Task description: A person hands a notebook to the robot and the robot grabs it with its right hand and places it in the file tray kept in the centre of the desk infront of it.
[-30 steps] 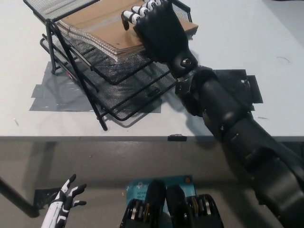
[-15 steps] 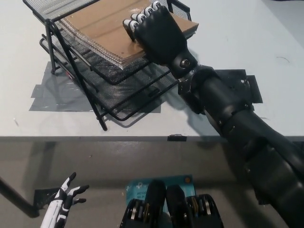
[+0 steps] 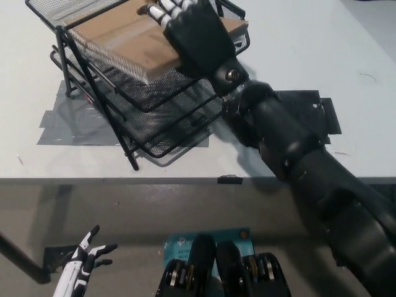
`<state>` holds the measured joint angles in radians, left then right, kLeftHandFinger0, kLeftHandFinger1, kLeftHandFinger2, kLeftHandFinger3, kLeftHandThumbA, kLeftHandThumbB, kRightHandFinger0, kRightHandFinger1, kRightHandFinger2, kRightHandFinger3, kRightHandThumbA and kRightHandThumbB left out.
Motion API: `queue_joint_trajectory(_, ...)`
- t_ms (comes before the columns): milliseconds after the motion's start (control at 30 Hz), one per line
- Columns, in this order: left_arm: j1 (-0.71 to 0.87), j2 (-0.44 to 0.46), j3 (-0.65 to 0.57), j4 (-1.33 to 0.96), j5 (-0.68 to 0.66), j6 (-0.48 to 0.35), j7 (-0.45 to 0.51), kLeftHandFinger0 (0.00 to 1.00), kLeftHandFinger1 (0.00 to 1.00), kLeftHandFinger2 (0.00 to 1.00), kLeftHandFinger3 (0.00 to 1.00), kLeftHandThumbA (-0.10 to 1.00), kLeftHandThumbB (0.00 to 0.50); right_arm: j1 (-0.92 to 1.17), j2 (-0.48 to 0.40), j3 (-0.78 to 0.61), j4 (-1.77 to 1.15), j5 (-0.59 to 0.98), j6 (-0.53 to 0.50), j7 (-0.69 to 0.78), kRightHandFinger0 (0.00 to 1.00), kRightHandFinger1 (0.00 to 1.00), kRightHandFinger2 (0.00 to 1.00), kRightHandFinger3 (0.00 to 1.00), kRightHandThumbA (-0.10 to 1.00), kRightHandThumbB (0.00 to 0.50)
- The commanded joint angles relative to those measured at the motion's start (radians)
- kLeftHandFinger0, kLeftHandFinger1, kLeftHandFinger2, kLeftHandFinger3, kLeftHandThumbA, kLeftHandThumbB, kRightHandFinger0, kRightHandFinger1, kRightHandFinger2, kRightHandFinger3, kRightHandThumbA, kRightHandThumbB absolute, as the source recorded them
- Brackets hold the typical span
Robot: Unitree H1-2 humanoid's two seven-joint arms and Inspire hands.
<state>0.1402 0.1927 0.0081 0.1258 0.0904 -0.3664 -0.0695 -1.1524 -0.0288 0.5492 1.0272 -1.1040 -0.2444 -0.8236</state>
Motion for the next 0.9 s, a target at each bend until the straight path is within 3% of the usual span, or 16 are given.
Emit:
queue_joint_trajectory(0, -0.025, 0.019, -0.004, -0.032, 0.011, -0.036, -0.005, 0.75, 0.8, 0.71, 1.0, 1.0, 0.293, -0.226, -0.248, -0.093, -0.814, 0.747, 0.523, 1.31, 1.0, 1.0, 1.0, 1.0, 0.81, 0.5)
queue_joint_trajectory(67, -0.03, 0.021, -0.003, -0.036, 0.015, -0.028, -0.004, 0.75, 0.8, 0.71, 1.0, 1.0, 0.297, -0.266, -0.302, -0.082, -0.855, 0.815, 0.597, 1.432, 1.0, 1.0, 1.0, 1.0, 0.83, 0.5)
queue_joint_trajectory(100, -0.036, 0.023, -0.003, -0.038, 0.02, -0.025, -0.004, 0.74, 0.79, 0.71, 1.0, 1.0, 0.295, -0.308, -0.357, -0.09, -0.881, 0.923, 0.685, 1.563, 1.0, 1.0, 1.0, 1.0, 0.75, 0.5)
queue_joint_trajectory(167, -0.039, 0.024, -0.003, -0.036, 0.024, -0.03, -0.002, 0.73, 0.79, 0.7, 1.0, 1.0, 0.281, -0.334, -0.407, -0.091, -0.902, 0.979, 0.714, 1.65, 1.0, 1.0, 1.0, 1.0, 0.78, 0.5)
queue_joint_trajectory(467, -0.056, 0.03, 0.0, -0.041, -0.009, -0.007, -0.019, 0.75, 0.77, 0.69, 1.0, 1.0, 0.286, -0.354, -0.579, -0.018, -0.977, 1.016, 0.714, 1.864, 1.0, 1.0, 1.0, 1.0, 0.77, 0.5)
queue_joint_trajectory(500, -0.06, 0.032, 0.0, -0.04, -0.005, -0.005, -0.019, 0.75, 0.75, 0.68, 1.0, 1.0, 0.274, -0.36, -0.596, -0.012, -0.986, 1.03, 0.714, 1.88, 1.0, 1.0, 1.0, 1.0, 0.7, 0.5)
queue_joint_trajectory(667, -0.081, 0.034, -0.001, -0.038, 0.005, -0.002, -0.016, 0.71, 0.75, 0.67, 0.97, 0.99, 0.279, -0.418, -0.672, -0.01, -1.003, 1.08, 0.714, 1.949, 1.0, 1.0, 1.0, 1.0, 0.66, 0.5)
queue_joint_trajectory(767, -0.087, 0.031, -0.002, -0.037, 0.006, 0.002, -0.015, 0.71, 0.74, 0.67, 0.96, 0.98, 0.293, -0.456, -0.708, -0.025, -1.001, 1.064, 0.714, 1.99, 1.0, 1.0, 1.0, 1.0, 0.58, 0.5)
queue_joint_trajectory(867, -0.094, 0.033, -0.004, -0.031, 0.005, -0.006, -0.018, 0.75, 0.74, 0.66, 0.97, 0.96, 0.305, -0.49, -0.714, -0.038, -0.968, 1.055, 0.714, 2.041, 1.0, 1.0, 1.0, 1.0, 0.44, 0.5)
